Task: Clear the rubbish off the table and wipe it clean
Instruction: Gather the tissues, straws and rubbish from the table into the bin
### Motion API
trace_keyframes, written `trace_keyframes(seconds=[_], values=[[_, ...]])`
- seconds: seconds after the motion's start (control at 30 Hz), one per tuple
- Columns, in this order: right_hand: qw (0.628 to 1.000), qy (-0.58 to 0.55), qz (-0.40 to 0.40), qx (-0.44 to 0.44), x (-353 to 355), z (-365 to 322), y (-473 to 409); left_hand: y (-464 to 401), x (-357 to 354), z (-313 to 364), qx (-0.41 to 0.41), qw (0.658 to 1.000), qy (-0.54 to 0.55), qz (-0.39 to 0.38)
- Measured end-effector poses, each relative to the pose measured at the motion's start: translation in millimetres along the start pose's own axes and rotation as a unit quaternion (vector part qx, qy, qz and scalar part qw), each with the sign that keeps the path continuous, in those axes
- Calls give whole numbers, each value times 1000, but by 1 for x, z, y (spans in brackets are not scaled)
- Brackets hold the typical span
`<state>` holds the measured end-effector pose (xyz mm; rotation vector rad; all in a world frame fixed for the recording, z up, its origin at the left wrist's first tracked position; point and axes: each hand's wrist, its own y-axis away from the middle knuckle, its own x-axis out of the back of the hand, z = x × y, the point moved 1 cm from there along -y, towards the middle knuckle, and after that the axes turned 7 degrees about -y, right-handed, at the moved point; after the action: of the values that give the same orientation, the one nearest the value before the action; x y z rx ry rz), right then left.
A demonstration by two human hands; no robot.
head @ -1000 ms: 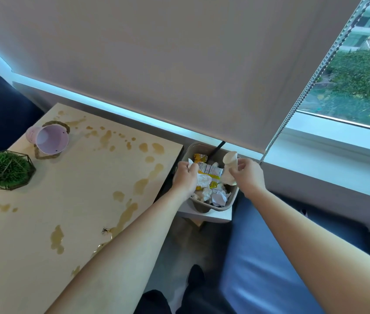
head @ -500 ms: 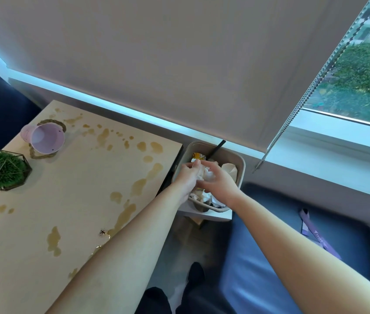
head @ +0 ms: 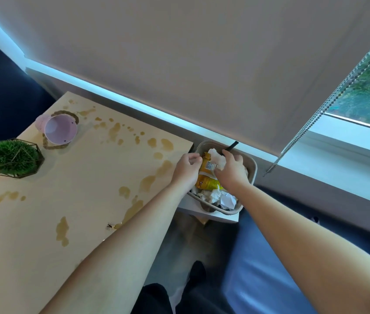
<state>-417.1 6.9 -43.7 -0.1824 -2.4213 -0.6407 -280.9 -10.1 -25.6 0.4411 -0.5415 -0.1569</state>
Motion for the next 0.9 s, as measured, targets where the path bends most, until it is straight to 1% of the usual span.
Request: trace_keyframes(seconds=[0.07,0.13,0.3,0.43,0.57,0.67,0.77,0.9], values=[[998,43,-28,-20,-2,3,-1,0,5,-4,-15,1000,-16,18],[998,50,-43,-24,-5,2,2,2,13,-7,-31,998,-33,33],[995,75,-66,26,-22,-23,17,13,43,-22,-47,994,-61,77],[987,68,-101,106,-47,-63,33,29,83,-37,-32,987,-83,132],[971,88,-126,182,-80,-106,56,54,132,-59,-17,980,-68,187],[954,112,-156,228,-109,-135,79,75,170,-79,3,972,-79,222],[933,142,-197,267,-140,-161,107,103,205,-107,23,958,-113,262],[906,179,-240,300,-180,-183,148,146,241,-149,76,949,-154,263]])
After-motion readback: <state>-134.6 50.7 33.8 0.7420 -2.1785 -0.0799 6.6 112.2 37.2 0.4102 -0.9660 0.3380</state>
